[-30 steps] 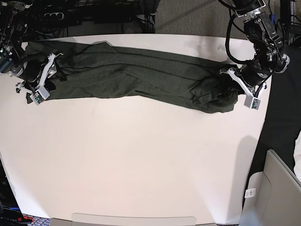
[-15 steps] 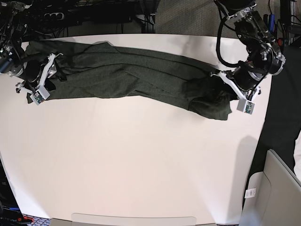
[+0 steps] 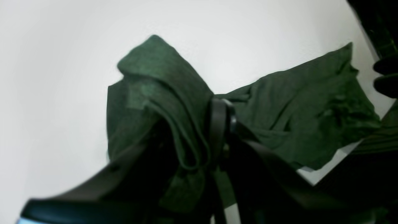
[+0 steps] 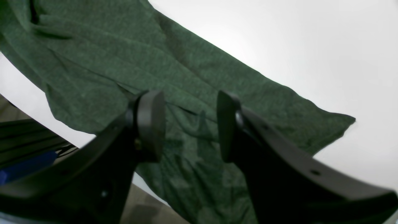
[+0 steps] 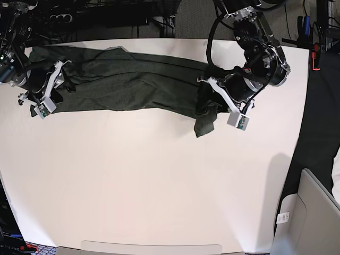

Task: Fold the T-shirt properly
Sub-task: 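Fold the strip end with the left gripper toward the right gripper, then regrasp both strip ends with the right and left grippers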

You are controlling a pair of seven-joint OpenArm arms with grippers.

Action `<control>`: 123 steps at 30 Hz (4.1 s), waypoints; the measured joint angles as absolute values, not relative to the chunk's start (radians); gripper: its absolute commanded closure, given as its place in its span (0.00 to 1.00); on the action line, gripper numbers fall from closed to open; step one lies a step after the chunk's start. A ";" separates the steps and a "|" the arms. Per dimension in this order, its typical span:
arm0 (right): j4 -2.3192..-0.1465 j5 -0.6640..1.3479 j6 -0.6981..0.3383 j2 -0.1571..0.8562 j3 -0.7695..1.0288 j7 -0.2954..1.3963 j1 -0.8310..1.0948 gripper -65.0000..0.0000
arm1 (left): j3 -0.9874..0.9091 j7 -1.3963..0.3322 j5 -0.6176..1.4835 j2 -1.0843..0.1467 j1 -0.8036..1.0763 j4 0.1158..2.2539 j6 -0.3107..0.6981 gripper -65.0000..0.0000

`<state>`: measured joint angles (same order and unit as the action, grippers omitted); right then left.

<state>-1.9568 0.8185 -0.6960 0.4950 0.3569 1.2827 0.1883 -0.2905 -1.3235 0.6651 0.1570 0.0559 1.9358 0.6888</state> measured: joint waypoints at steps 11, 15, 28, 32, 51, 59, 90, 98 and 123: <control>-1.957 0.818 -0.696 0.492 0.357 1.282 0.179 0.58 | -0.096 -1.327 0.743 0.154 0.091 1.936 0.689 0.88; -1.956 0.820 -0.696 0.492 0.357 1.279 0.165 0.58 | -0.055 -1.327 0.764 0.151 0.092 1.936 0.689 0.88; -1.954 0.816 -0.696 0.493 0.357 1.280 0.167 0.58 | 0.191 -1.327 0.771 0.150 0.092 1.928 0.689 0.88; -1.954 0.816 -0.696 0.493 0.357 1.280 0.167 0.58 | 0.196 -1.328 0.767 0.149 0.085 1.850 0.689 0.82; -1.954 0.815 -0.696 0.493 0.388 1.281 0.172 0.58 | -0.082 -1.325 0.761 -0.009 0.006 1.816 0.689 0.58; -1.954 0.819 -0.696 0.492 0.383 1.283 0.169 0.58 | -0.085 -1.330 0.778 -0.049 0.086 1.788 0.554 0.46; -1.954 0.804 -0.696 0.530 0.662 1.287 0.343 0.58 | -0.080 -1.255 0.973 -0.052 0.007 1.388 0.619 0.94; -1.858 0.622 -0.696 0.513 0.691 1.280 0.331 0.58 | -0.213 -1.269 0.949 -0.119 -0.048 1.365 0.602 0.93; -1.435 0.763 -0.696 0.422 0.596 1.256 0.066 0.42 | -0.224 -1.259 0.953 -0.133 -0.037 1.366 0.599 0.93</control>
